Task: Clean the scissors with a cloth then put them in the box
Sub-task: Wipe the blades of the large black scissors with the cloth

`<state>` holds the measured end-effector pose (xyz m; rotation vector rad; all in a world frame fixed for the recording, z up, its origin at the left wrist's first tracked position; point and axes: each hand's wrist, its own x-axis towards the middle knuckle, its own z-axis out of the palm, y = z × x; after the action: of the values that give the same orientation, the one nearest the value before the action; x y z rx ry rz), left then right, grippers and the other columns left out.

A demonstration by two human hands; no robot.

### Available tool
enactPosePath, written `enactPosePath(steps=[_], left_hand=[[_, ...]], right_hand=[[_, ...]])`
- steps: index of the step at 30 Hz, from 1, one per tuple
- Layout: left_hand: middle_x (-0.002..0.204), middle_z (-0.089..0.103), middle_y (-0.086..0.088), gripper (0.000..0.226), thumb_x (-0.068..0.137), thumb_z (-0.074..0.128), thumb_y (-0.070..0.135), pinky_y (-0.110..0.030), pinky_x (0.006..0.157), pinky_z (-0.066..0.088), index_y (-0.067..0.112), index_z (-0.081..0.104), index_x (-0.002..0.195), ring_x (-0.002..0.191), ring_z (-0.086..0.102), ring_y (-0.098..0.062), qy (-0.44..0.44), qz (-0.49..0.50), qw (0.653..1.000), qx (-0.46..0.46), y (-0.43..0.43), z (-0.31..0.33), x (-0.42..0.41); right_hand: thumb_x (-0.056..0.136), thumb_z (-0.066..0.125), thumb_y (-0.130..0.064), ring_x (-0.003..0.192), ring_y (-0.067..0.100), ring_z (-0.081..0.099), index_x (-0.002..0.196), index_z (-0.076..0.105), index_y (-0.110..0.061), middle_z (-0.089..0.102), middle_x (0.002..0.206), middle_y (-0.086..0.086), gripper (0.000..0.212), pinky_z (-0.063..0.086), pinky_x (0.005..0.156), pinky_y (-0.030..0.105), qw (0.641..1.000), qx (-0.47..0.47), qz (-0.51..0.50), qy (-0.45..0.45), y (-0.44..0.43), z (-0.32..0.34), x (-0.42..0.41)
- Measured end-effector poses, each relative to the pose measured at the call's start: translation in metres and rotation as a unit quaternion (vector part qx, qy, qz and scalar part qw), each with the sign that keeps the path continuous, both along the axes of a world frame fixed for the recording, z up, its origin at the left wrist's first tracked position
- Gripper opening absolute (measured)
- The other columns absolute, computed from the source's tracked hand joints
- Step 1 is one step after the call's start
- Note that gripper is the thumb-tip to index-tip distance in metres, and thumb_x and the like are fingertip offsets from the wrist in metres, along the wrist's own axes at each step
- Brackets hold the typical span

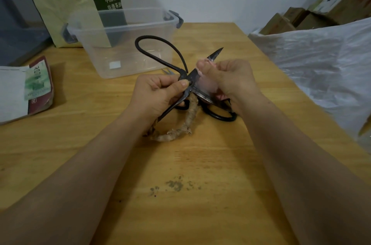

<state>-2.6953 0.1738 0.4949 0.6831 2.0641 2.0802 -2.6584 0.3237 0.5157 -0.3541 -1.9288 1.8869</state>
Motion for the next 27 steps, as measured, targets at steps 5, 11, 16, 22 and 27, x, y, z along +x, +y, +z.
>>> enactPosePath(steps=[5,11,16,22,27], left_hand=[[0.082,0.063,-0.024,0.012,0.086,0.061,0.000,-0.021,0.059,0.056,-0.009,0.068,0.088,0.066,0.058,-0.025,-0.004,-0.013,1.000,-0.002,0.002,0.001,0.003],[0.074,0.067,-0.019,0.010,0.086,0.061,0.001,-0.021,0.058,0.056,-0.004,0.069,0.087,0.060,0.061,-0.018,-0.025,0.001,1.000,0.000,0.001,0.000,0.001],[0.070,0.069,-0.012,0.009,0.086,0.061,0.001,-0.020,0.057,0.056,0.001,0.070,0.083,0.057,0.063,-0.011,-0.043,-0.008,0.999,0.014,0.000,0.003,0.004],[0.066,0.069,-0.007,0.010,0.086,0.061,0.001,-0.018,0.055,0.054,0.001,0.070,0.082,0.056,0.063,-0.009,-0.045,-0.007,0.999,0.011,0.002,0.003,0.005],[0.065,0.070,-0.004,0.010,0.086,0.061,0.002,-0.019,0.057,0.055,0.003,0.070,0.082,0.057,0.063,-0.010,-0.049,-0.010,0.999,0.011,-0.002,0.006,0.004]], right_hand=[[0.079,0.074,-0.031,0.043,0.006,0.062,0.062,0.059,-0.011,0.062,0.043,-0.006,0.030,0.047,0.045,0.017,0.997,0.006,-0.081,0.006,0.011,0.000,-0.007],[0.082,0.072,-0.027,0.037,0.002,0.056,0.062,0.059,-0.011,0.060,0.042,-0.006,0.029,0.040,0.039,0.015,0.999,0.035,-0.017,-0.004,0.005,-0.004,-0.003],[0.080,0.073,-0.032,0.045,0.004,0.061,0.064,0.060,-0.012,0.063,0.048,-0.004,0.029,0.048,0.046,0.016,0.999,0.015,-0.050,0.003,0.006,-0.003,-0.009],[0.082,0.072,-0.032,0.050,0.013,0.066,0.063,0.062,-0.011,0.067,0.053,-0.001,0.029,0.052,0.050,0.023,0.998,0.028,-0.055,0.004,0.009,-0.006,-0.010],[0.083,0.071,-0.030,0.033,0.002,0.051,0.061,0.058,-0.011,0.057,0.038,-0.006,0.031,0.038,0.038,0.014,0.999,0.033,-0.030,-0.006,0.005,-0.005,-0.008]])
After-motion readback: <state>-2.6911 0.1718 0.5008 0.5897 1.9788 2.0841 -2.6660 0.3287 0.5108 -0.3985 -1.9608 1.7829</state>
